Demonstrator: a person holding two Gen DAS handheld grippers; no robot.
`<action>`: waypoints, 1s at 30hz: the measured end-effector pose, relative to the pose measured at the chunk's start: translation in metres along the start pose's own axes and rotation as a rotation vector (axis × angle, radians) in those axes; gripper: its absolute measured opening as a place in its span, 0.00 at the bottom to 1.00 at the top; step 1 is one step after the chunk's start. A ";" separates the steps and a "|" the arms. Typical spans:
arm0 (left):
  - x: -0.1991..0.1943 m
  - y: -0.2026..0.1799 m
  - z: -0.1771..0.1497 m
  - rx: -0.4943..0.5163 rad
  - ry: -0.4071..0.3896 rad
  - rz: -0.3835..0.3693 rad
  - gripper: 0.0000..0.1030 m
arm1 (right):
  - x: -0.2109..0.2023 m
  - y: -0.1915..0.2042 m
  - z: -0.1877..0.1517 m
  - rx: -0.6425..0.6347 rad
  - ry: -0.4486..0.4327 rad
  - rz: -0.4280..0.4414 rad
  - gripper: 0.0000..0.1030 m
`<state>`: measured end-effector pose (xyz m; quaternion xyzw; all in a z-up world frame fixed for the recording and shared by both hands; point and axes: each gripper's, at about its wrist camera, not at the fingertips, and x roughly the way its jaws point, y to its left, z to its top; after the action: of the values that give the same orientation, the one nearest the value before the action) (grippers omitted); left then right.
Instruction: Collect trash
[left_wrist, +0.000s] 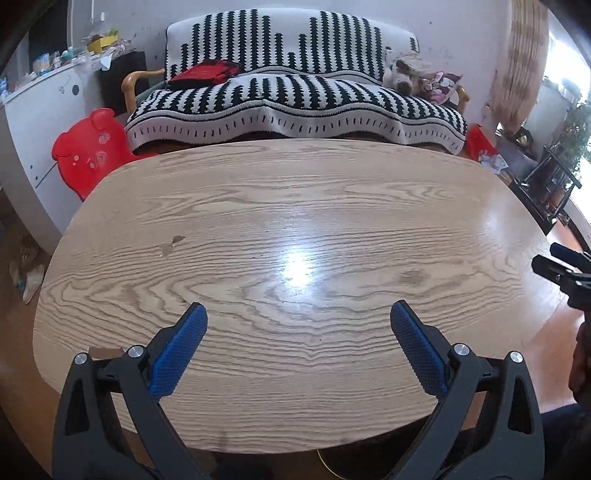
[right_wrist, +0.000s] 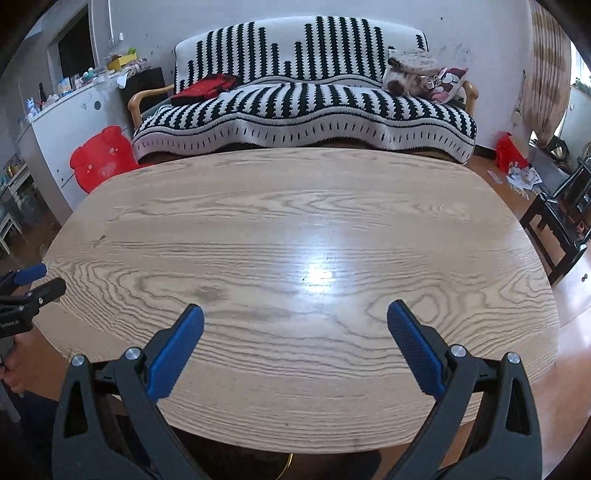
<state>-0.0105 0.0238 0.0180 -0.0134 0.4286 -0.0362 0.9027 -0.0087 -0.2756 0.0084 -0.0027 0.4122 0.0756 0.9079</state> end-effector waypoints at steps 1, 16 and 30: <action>0.001 -0.001 -0.001 0.002 0.005 -0.003 0.94 | -0.001 0.002 -0.001 0.000 0.002 0.003 0.93; 0.005 0.000 -0.006 -0.028 0.042 -0.019 0.94 | -0.005 0.000 -0.009 0.014 -0.003 -0.003 0.93; 0.004 0.001 -0.005 -0.025 0.041 -0.012 0.94 | -0.007 0.000 -0.011 0.014 -0.005 -0.005 0.93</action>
<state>-0.0118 0.0244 0.0112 -0.0266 0.4475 -0.0363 0.8932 -0.0211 -0.2772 0.0063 0.0028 0.4107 0.0705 0.9090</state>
